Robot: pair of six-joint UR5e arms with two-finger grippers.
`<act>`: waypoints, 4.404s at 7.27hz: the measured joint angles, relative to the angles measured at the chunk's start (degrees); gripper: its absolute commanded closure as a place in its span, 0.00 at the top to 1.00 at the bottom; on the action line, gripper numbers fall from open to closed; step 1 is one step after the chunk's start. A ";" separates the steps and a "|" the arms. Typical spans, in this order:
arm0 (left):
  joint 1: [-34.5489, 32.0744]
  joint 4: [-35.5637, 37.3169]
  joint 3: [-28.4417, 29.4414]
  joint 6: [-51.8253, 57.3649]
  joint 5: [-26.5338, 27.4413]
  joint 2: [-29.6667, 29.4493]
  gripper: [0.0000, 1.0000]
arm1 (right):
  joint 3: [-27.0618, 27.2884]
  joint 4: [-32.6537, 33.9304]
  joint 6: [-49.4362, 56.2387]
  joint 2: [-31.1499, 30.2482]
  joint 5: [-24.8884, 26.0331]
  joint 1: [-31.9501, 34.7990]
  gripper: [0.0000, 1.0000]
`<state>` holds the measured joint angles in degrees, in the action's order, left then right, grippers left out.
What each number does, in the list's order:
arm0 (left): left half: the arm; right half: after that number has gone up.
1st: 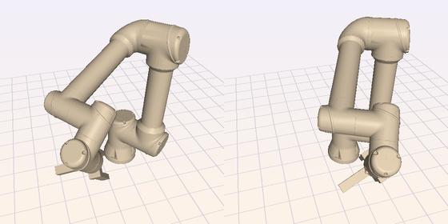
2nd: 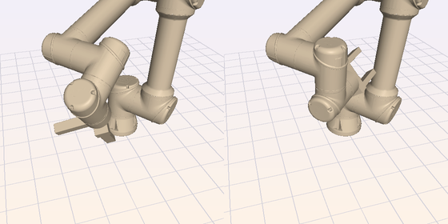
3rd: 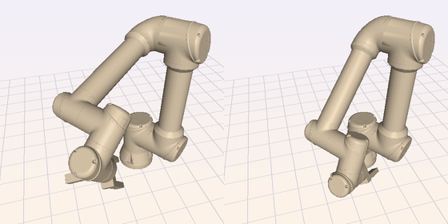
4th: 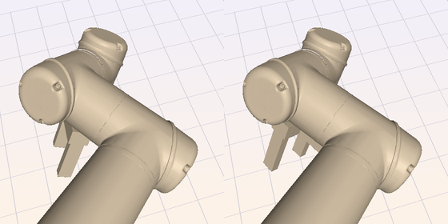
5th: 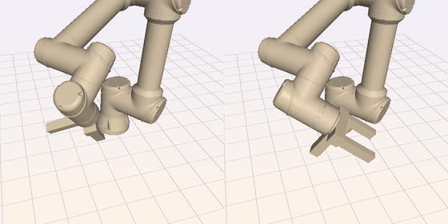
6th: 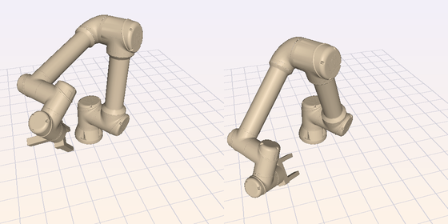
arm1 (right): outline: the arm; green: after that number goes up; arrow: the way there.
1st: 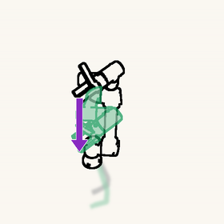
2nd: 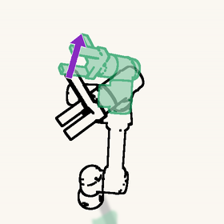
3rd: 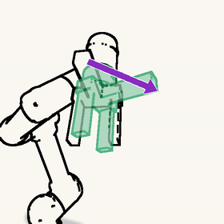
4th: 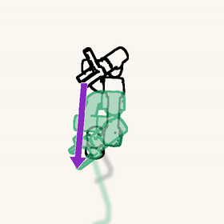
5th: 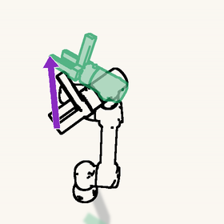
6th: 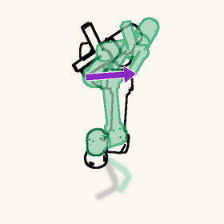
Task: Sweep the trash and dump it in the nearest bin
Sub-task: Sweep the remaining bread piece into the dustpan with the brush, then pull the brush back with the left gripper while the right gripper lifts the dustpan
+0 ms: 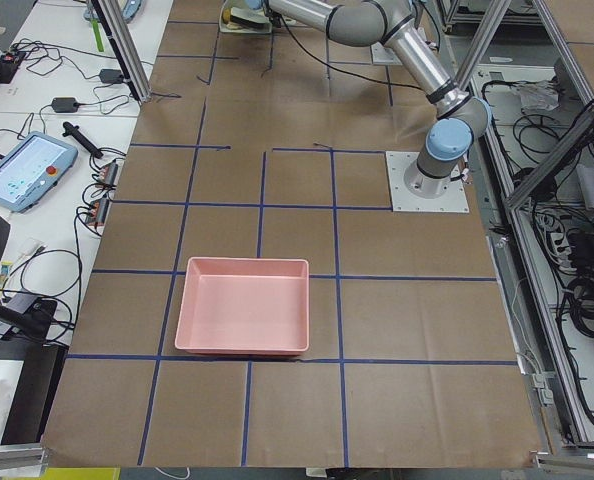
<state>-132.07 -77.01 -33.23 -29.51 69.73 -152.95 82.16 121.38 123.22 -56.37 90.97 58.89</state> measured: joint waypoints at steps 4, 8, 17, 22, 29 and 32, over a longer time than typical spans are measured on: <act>-0.59 0.15 -0.17 0.32 -4.47 0.95 0.00 | 0.02 -0.08 0.00 -0.03 -0.25 0.00 0.00; -1.03 -7.86 -0.90 -3.40 -11.43 4.04 0.00 | 0.02 -0.37 -0.04 0.03 -0.50 0.00 0.00; 2.41 -14.37 -41.49 -4.53 9.19 36.23 0.00 | 0.10 -2.96 0.00 0.07 -2.61 0.13 0.00; 4.41 -4.99 -70.33 -4.45 13.05 53.16 0.00 | 0.06 -4.03 -0.09 -0.34 -4.59 1.29 0.00; 4.38 14.91 -90.75 -4.96 15.63 59.30 0.00 | -0.36 -9.68 -2.05 -5.20 -7.28 2.21 0.00; 4.30 17.13 -92.63 -6.97 15.49 59.19 0.00 | -0.75 -15.68 -2.23 -9.84 -8.36 2.47 0.00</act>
<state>-127.77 -59.88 -125.85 -36.48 85.22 -93.76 81.40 105.70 120.99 -66.21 82.61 61.36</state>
